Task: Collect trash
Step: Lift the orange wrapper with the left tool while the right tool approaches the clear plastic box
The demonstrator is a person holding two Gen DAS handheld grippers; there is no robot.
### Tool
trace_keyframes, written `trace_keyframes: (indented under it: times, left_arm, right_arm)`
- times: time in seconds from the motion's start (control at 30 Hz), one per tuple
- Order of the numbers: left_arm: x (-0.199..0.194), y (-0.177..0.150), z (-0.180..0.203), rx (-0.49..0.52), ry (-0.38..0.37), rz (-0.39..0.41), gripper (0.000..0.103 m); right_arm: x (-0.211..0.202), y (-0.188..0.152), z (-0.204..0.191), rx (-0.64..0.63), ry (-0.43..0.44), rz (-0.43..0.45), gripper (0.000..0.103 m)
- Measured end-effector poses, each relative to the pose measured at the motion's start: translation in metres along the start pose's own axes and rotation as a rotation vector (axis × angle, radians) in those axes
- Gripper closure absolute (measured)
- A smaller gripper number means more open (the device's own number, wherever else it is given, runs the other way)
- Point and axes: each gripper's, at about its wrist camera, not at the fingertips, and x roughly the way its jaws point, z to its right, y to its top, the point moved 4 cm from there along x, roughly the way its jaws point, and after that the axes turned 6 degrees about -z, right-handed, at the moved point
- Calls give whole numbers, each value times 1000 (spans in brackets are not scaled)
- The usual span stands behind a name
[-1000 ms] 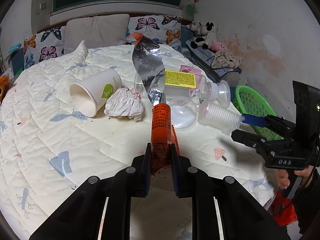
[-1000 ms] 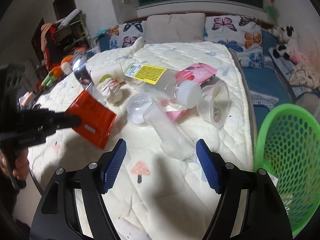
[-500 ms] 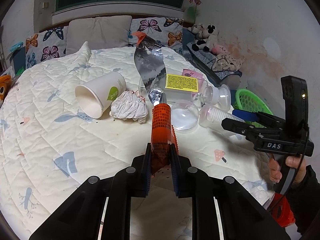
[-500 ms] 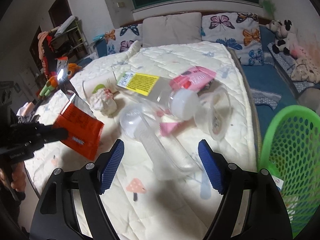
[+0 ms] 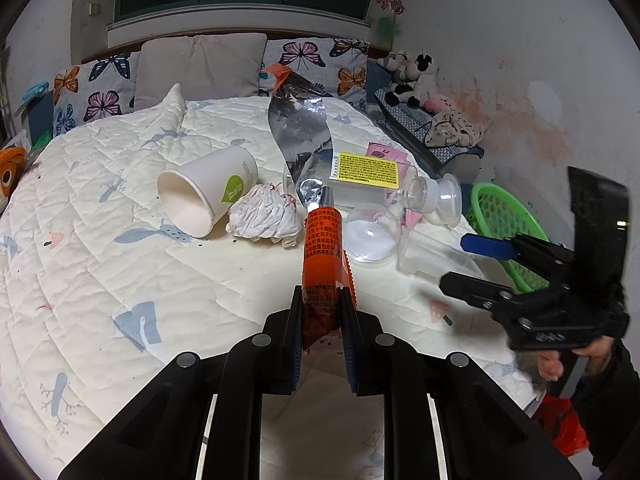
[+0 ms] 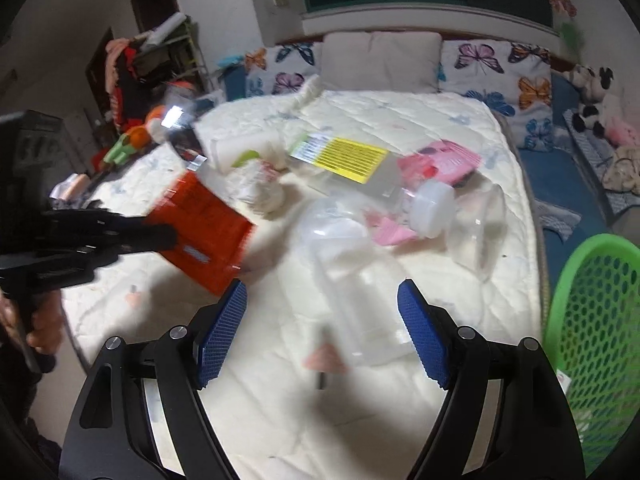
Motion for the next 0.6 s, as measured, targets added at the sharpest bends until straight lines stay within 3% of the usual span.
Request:
trace_keyframes:
  times: [0.17,0.37,0.47,0.6]
  left_arm:
    - [0,0,-1,-5,-3,-3,86]
    - [0,1,0,-1,2,-6,86]
    - [0,2,1,7,3,-6,86]
    - [-2,4,4,14,-2,-1,86]
  right_arm:
    - [15,-1,21,1,-15,-40,19]
    - [31,0,30,33,99,-106,20]
    - [28,-1,28,42,119,-105,35]
    - [19,-5,21,37,125,-92,39]
